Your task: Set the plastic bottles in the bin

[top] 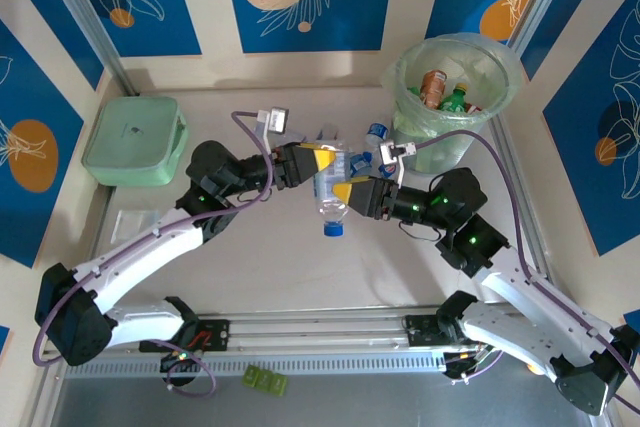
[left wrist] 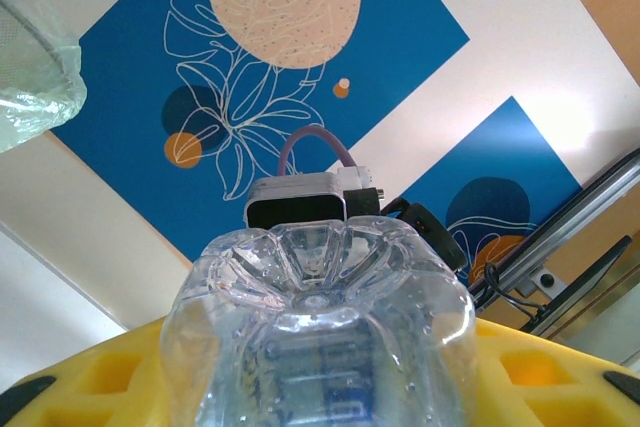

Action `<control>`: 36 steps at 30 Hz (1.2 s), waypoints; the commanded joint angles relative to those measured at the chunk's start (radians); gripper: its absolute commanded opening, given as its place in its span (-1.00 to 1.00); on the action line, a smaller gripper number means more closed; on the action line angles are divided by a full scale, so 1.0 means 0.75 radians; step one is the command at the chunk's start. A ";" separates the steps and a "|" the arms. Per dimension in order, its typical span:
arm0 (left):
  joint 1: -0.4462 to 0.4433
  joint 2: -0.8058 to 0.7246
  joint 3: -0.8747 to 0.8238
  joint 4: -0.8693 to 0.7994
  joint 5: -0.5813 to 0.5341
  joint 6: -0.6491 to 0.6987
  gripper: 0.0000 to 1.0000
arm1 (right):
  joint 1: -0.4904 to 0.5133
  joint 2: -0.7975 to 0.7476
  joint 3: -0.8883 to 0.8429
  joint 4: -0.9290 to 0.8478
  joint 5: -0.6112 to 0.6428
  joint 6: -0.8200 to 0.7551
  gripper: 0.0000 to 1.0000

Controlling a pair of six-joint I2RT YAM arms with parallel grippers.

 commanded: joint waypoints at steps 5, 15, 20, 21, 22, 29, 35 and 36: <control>-0.005 -0.033 0.006 -0.041 0.016 0.064 0.25 | 0.013 -0.029 0.010 0.027 0.022 -0.014 -0.06; -0.003 -0.249 0.202 -0.900 -0.297 0.635 0.73 | -0.004 -0.119 0.079 -0.319 0.189 -0.180 -0.14; -0.002 -0.326 0.292 -1.265 -0.627 0.879 0.73 | -0.043 -0.138 0.160 -0.616 0.373 -0.271 -0.15; -0.003 -0.336 0.294 -1.306 -0.676 0.915 0.72 | -0.058 -0.130 0.197 -0.699 0.426 -0.293 -0.16; -0.003 -0.344 0.288 -1.335 -0.721 0.944 0.72 | -0.076 -0.117 0.241 -0.783 0.481 -0.318 -0.17; -0.003 -0.374 0.178 -1.341 -0.812 1.052 0.67 | -0.272 0.111 0.547 -1.156 0.615 -0.474 -0.26; -0.005 -0.352 0.100 -1.275 -0.808 1.060 0.65 | -0.451 0.418 0.821 -1.299 0.777 -0.647 -0.26; -0.003 -0.344 0.095 -1.272 -0.802 1.058 0.65 | -0.484 0.470 0.878 -1.307 0.786 -0.667 -0.32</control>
